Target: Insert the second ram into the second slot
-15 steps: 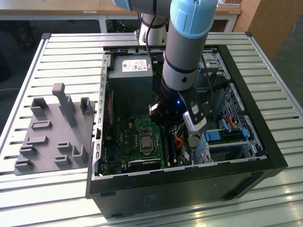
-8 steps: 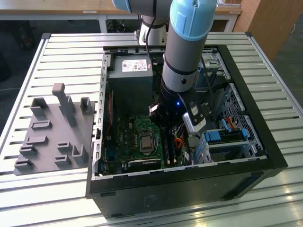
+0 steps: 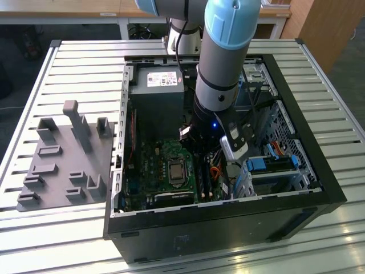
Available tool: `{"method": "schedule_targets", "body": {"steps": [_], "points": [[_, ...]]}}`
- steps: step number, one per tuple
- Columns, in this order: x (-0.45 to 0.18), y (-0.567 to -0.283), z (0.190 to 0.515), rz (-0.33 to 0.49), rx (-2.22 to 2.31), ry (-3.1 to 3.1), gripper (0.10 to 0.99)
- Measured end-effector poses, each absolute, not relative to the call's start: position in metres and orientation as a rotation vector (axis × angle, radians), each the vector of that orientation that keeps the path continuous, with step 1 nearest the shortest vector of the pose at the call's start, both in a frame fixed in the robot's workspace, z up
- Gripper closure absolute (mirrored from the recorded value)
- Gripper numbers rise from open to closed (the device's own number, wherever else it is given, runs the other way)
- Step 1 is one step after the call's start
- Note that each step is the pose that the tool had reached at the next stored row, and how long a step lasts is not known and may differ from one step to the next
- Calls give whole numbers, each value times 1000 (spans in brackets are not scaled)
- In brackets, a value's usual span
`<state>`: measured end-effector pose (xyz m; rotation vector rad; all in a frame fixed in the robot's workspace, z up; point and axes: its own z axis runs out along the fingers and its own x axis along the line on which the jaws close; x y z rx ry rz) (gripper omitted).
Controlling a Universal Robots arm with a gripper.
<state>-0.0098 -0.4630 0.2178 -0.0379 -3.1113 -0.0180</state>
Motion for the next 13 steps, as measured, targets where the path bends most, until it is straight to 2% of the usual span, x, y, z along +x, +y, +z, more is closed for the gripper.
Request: {"method": "schedule_targets", "body": {"steps": [13], "points": [[-10, -463, 248, -16, -38, -3111, 980]]}}
